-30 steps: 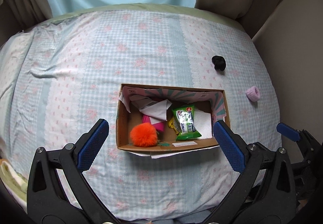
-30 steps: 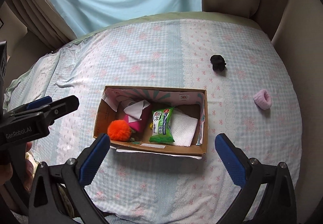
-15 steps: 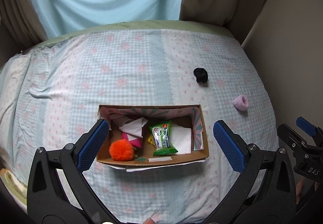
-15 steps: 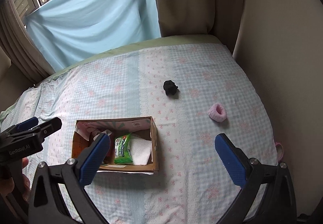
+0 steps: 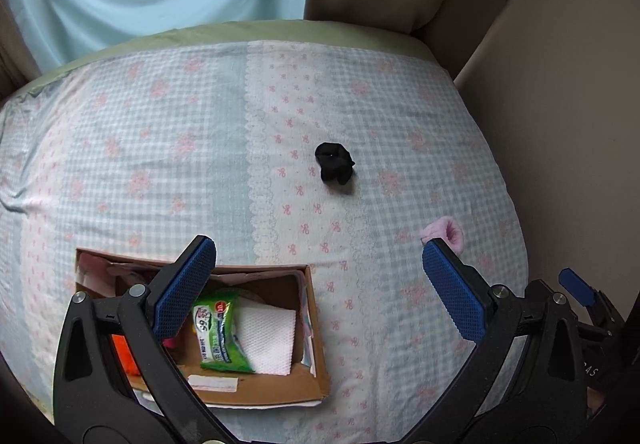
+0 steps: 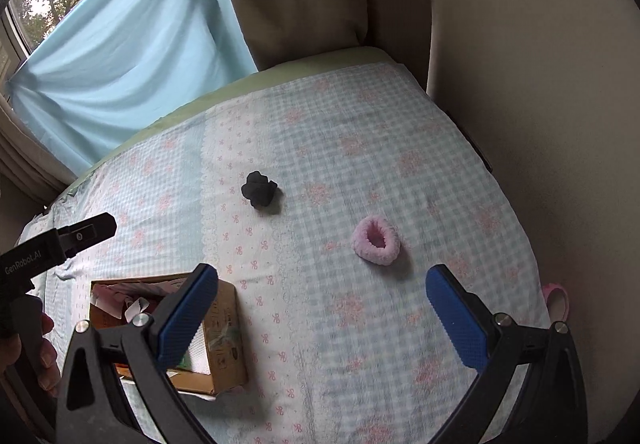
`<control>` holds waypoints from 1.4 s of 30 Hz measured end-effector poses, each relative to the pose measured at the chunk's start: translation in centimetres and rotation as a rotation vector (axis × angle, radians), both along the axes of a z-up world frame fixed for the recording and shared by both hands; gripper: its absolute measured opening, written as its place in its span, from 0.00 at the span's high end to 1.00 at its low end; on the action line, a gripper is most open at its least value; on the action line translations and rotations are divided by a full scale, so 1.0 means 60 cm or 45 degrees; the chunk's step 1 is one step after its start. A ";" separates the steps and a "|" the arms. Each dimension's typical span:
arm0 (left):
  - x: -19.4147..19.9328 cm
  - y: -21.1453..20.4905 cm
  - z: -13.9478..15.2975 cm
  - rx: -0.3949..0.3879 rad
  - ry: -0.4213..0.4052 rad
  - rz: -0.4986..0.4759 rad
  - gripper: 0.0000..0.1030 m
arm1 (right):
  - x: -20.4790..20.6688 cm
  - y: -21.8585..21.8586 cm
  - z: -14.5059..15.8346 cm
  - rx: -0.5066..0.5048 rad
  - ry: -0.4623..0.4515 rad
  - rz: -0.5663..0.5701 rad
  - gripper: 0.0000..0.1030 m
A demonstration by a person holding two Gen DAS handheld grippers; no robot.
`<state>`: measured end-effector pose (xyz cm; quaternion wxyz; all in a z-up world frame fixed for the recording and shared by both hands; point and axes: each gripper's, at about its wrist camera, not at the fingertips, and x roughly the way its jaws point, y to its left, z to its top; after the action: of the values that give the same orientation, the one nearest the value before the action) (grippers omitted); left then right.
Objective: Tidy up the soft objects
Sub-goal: 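Lift both tools from the box toward the black sock and pink scrunchie, then grasp the black sock with the left tool while the right tool grasps the pink scrunchie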
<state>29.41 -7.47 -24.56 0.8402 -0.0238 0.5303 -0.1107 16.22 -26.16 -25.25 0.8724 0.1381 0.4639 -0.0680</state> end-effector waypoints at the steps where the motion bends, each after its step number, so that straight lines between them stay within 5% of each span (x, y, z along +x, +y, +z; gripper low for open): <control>1: 0.013 -0.010 -0.016 0.000 0.013 -0.002 0.00 | 0.005 -0.011 -0.015 0.011 0.008 -0.017 0.00; 16: 0.209 -0.137 -0.270 0.014 0.165 0.024 0.01 | 0.113 -0.109 -0.245 0.228 0.126 -0.306 0.00; 22: 0.262 -0.146 -0.357 0.015 0.237 0.085 0.08 | 0.146 -0.130 -0.308 0.284 0.151 -0.423 0.04; 31: 0.291 -0.146 -0.401 0.060 0.246 0.108 0.31 | 0.161 -0.140 -0.361 0.351 0.222 -0.519 0.30; 34: 0.293 -0.144 -0.402 0.078 0.227 0.115 0.49 | 0.163 -0.142 -0.361 0.332 0.225 -0.530 0.40; 36: 0.294 -0.140 -0.401 0.055 0.227 0.110 0.71 | 0.162 -0.145 -0.361 0.331 0.227 -0.538 0.44; 42: 0.294 -0.144 -0.392 0.030 0.222 0.070 0.80 | 0.154 -0.145 -0.357 0.325 0.221 -0.534 0.64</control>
<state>47.05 -16.13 -48.07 0.7939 -0.0379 0.6017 -0.0789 25.47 -34.88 -46.69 0.7716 0.3340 0.5031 -0.2000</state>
